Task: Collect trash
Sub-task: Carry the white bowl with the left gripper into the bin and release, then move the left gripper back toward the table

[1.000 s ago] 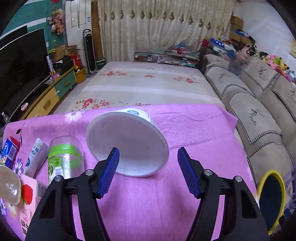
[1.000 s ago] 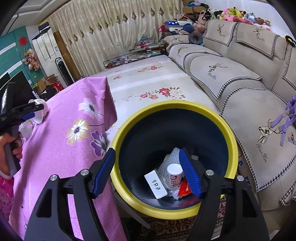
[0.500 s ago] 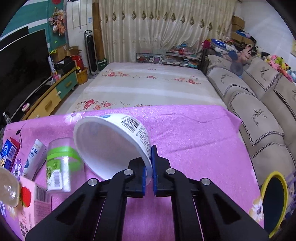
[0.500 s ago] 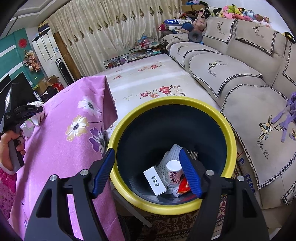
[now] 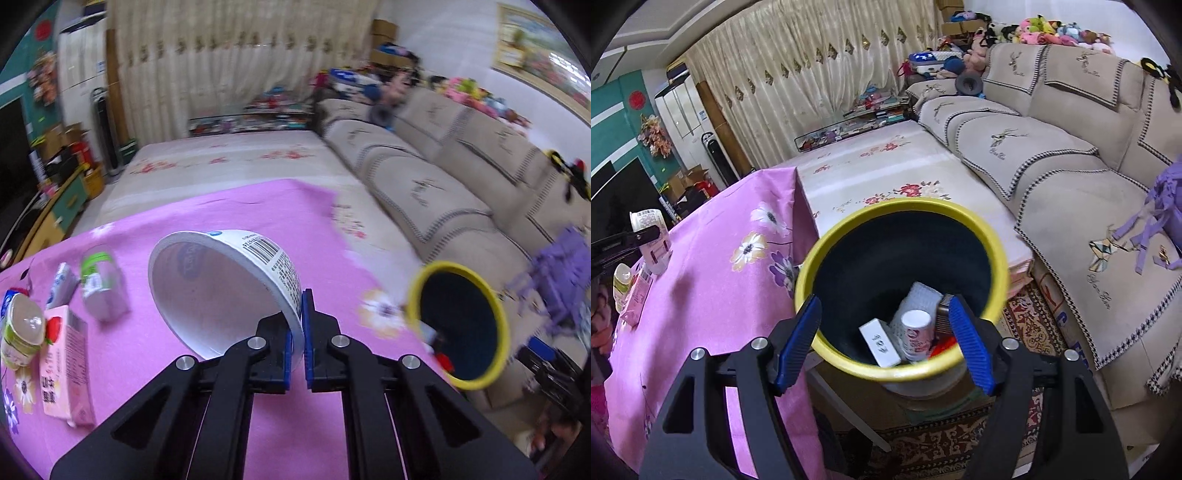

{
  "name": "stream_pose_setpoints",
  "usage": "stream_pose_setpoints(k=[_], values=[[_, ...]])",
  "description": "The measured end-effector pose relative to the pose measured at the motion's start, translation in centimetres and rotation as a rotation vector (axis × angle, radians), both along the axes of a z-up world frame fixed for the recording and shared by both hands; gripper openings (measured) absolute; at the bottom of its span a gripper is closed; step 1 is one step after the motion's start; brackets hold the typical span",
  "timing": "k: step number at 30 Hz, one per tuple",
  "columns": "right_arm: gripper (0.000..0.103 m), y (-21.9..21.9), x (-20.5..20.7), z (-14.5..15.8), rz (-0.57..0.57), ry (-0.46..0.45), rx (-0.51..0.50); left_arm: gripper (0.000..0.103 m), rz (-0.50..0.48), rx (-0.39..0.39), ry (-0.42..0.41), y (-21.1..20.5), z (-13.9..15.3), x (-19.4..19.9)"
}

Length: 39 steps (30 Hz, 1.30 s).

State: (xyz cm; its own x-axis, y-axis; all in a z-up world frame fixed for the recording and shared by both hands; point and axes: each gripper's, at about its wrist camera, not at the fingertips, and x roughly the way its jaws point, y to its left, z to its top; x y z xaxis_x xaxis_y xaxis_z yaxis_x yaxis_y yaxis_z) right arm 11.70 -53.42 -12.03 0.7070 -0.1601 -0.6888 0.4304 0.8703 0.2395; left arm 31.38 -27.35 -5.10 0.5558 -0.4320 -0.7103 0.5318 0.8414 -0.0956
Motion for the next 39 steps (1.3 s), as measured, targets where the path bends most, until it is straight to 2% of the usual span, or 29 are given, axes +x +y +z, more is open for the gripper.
stream_pose_setpoints(k=[7,14,17,22,29,31,33,37,39], values=[[0.068,-1.9,-4.0,-0.4,-0.061,0.016,-0.011,0.006,-0.191,-0.019,0.011,-7.9,1.5,-6.6],[0.068,-4.4,-7.4,-0.7,-0.131,0.016,-0.006,0.006,-0.332,-0.003,0.029,-17.2,0.7,-10.5],[0.068,-5.4,-8.4,-0.9,-0.153,0.013,0.002,0.006,-0.378,0.009,0.065,-20.7,-0.3,-11.1],[0.068,-6.4,-9.1,-1.4,-0.175,0.017,0.016,0.006,-0.427,0.022,0.107,-25.2,-2.3,-9.9],[0.068,-6.6,-9.5,-1.7,-0.184,0.016,0.026,0.007,-0.437,0.062,0.127,-28.5,-5.1,-8.7],[0.068,-6.6,-9.5,-1.7,-0.184,0.017,0.024,0.017,-0.429,0.079,0.125,-28.7,-5.8,-8.3],[0.068,-6.5,-9.4,-1.6,-0.185,0.017,0.024,0.041,-0.420,0.078,0.126,-28.4,-6.0,-8.1],[0.068,-6.2,-9.3,-1.4,-0.183,0.019,0.020,0.044,-0.417,0.048,0.114,-25.8,-5.0,-8.0],[0.068,-5.9,-9.1,-1.4,-0.179,0.023,0.017,0.056,-0.417,0.032,0.097,-24.1,-3.8,-8.3]])
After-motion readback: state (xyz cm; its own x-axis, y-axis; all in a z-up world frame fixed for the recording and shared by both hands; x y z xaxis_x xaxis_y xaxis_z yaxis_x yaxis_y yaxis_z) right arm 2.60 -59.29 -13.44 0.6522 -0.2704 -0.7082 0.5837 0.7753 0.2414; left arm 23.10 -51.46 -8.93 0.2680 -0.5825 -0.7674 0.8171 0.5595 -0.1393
